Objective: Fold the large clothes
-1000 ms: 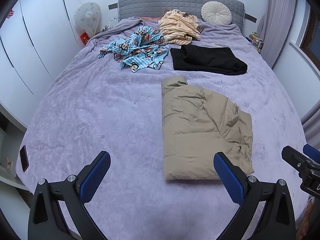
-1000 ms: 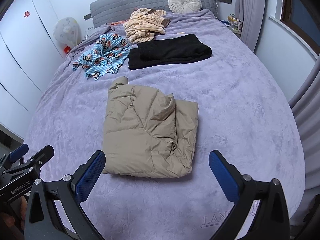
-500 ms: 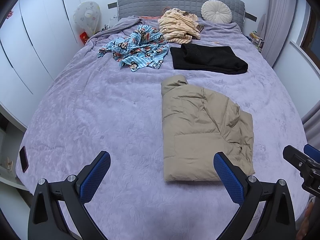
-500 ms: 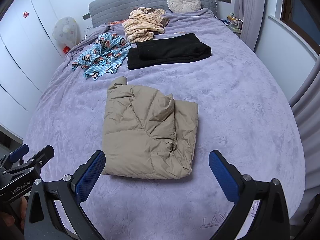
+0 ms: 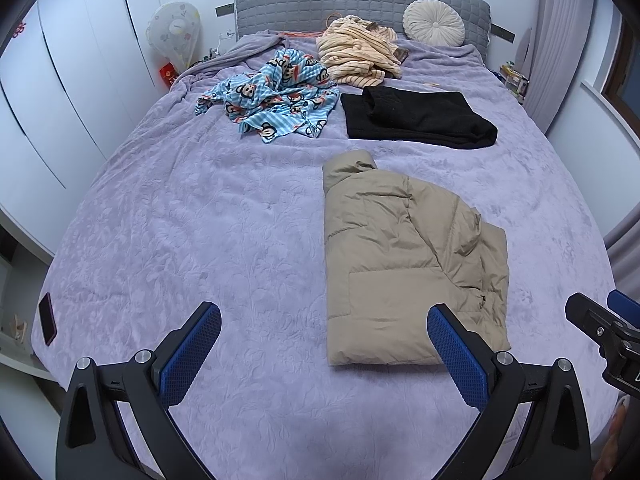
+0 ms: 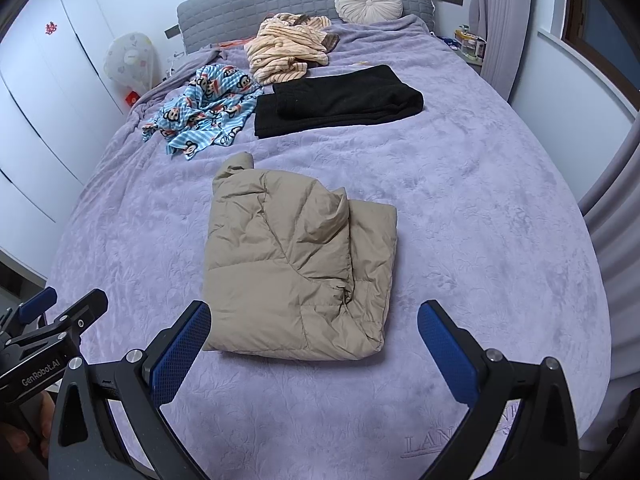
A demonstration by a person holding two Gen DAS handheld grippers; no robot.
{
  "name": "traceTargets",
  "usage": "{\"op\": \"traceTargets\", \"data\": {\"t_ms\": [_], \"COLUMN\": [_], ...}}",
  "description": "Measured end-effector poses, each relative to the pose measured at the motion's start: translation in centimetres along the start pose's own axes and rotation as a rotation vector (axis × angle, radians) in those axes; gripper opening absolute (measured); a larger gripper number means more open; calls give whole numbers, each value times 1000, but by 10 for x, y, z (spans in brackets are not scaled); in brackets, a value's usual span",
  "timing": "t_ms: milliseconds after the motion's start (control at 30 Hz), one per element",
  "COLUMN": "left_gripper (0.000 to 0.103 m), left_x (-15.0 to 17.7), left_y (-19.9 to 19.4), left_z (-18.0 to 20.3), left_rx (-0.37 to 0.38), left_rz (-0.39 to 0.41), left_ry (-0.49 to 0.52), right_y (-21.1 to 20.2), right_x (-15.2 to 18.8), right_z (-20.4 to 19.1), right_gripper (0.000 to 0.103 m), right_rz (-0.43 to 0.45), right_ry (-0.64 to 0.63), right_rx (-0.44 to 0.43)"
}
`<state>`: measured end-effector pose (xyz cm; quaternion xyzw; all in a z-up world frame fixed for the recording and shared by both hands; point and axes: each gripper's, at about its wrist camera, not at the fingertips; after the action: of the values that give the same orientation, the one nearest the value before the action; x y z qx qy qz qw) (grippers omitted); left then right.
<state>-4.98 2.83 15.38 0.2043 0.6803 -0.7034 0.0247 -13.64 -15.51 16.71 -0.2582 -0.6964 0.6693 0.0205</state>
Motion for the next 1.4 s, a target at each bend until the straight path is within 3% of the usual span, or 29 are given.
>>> {"op": "traceTargets", "data": {"t_ms": [1400], "left_gripper": [103], "left_x": [-6], "left_y": [6], "left_z": [-7], "left_rx": [-4], "left_rz": [1], "left_ry": [-3], "right_y": [0], "right_x": [-3], "right_z": [2], "right_gripper": [103], "right_rz": [-8], "right_ry": [-2], "right_rx": [0]}}
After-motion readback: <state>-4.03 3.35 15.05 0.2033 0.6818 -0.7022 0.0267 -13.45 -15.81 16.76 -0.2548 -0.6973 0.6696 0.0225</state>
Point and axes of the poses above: each gripper's, at about its wrist camera, not at the fingertips, and y roughly the way its jaws point, z to its right, x to its underside, and after that the axes turned 13 degrees about -z, right-handed
